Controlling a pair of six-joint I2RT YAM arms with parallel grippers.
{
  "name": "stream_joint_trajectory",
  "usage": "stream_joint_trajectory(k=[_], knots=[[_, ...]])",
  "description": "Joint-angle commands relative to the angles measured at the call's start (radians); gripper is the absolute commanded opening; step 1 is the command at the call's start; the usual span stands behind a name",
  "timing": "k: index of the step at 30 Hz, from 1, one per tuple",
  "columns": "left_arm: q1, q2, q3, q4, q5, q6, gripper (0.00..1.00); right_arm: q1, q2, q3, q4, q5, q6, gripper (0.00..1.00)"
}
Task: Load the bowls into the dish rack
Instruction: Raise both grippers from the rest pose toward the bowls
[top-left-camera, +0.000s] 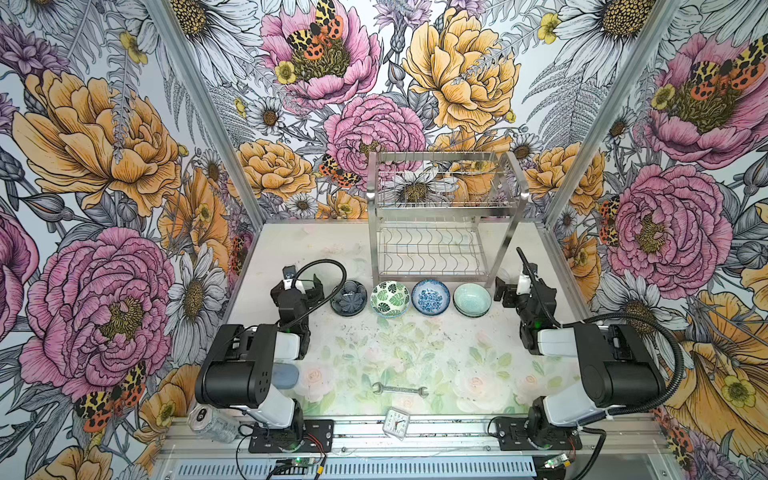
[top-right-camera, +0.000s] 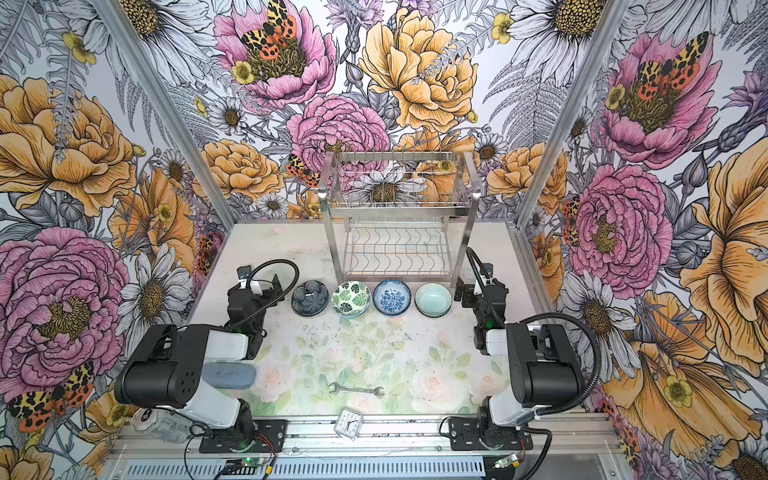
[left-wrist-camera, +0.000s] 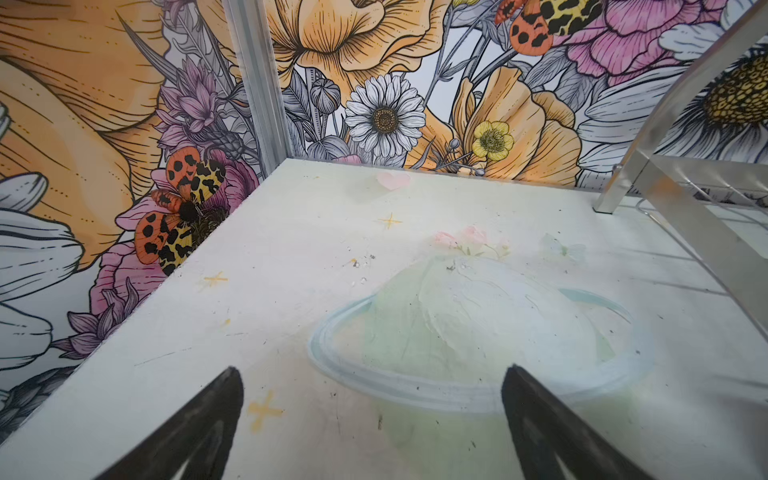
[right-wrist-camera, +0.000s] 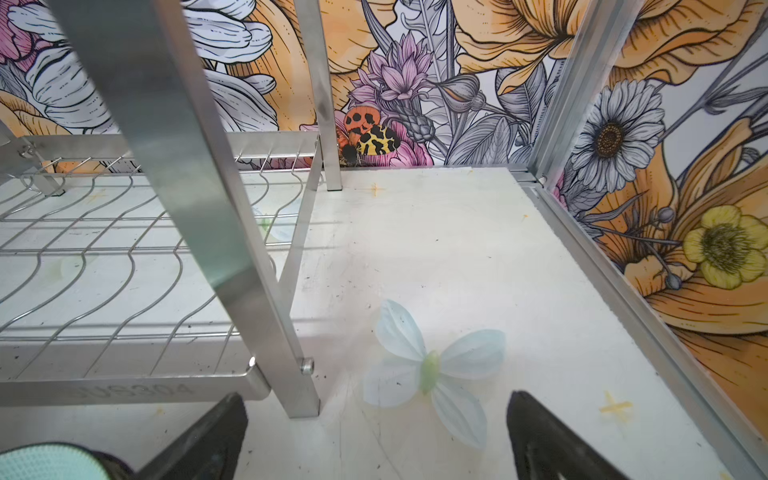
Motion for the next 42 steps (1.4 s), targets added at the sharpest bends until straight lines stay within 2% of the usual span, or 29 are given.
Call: stream_joint_trajectory(k=[1, 8, 11, 29, 31, 33, 36, 38, 42], knots=[[0.007, 0.0, 0.016, 0.02, 0.019, -0.007, 0.99, 0.002, 0.004, 0.016, 0.011, -0.01, -0.005, 1.0], [0.006, -0.001, 0.017, 0.017, 0.021, -0.005, 0.99, 0.002, 0.004, 0.018, 0.007, -0.01, -0.006, 1.0], [0.025, -0.002, 0.03, -0.01, 0.117, -0.003, 0.99, 0.001, 0.006, 0.021, 0.005, -0.011, -0.005, 1.0], [0.022, -0.003, 0.03, -0.008, 0.111, 0.0, 0.99, 0.002, 0.004, 0.018, 0.007, -0.01, -0.005, 1.0], [0.011, -0.011, 0.029, -0.01, 0.077, 0.005, 0.99, 0.002, -0.009, 0.017, 0.006, 0.024, 0.005, 1.0], [-0.015, -0.074, 0.04, -0.085, -0.012, 0.012, 0.99, 0.001, -0.096, 0.015, -0.07, 0.062, 0.021, 1.0], [-0.055, -0.212, 0.111, -0.325, -0.172, -0.008, 0.99, 0.0, -0.319, 0.079, -0.386, 0.107, 0.111, 1.0], [-0.059, -0.287, 0.161, -0.455, -0.204, -0.074, 0.99, 0.013, -0.439, 0.113, -0.528, 0.077, 0.148, 1.0], [-0.073, -0.383, 0.265, -0.693, -0.229, -0.206, 0.99, 0.079, -0.581, 0.175, -0.703, 0.129, 0.136, 1.0]])
